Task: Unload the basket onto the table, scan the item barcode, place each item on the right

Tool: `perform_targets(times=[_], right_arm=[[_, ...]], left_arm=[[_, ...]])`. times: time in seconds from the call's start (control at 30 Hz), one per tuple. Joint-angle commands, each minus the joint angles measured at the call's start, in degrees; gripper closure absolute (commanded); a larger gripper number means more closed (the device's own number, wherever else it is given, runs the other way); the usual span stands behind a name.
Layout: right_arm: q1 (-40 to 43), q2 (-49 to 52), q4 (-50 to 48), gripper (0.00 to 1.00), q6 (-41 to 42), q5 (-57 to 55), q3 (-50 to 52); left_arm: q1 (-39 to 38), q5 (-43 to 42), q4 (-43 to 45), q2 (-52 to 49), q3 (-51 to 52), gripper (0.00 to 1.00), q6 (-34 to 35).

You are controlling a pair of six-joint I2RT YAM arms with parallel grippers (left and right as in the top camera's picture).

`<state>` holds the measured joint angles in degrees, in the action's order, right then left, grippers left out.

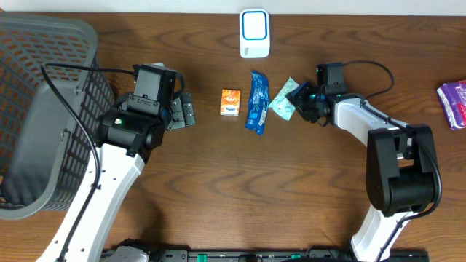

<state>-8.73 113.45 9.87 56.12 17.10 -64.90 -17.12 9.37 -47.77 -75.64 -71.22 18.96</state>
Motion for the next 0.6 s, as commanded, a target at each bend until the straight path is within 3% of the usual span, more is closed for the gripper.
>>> perform_targets(times=[0.0,0.1,0.3,0.57], right_arm=[[-0.74,1.95,1.44,0.80,-2.80,-1.27,2.75],[-0.48,1.29,1.55,0.99,-6.84,-1.14,2.25],[0.87,-4.90,8.61,0.99,-13.51,-4.72,-2.62],[-1.55,-10.82,28.79,0.99,-24.33,-35.93,-16.41]], left_arm=[[0.13,0.33,-0.17,-0.13,-0.26,0.02,-1.14],[0.13,0.33,-0.17,-0.13,-0.26,0.02,-1.14],[0.13,0.33,-0.17,-0.13,-0.26,0.02,-1.11],[0.13,0.33,-0.17,-0.13,-0.26,0.02,-1.14]])
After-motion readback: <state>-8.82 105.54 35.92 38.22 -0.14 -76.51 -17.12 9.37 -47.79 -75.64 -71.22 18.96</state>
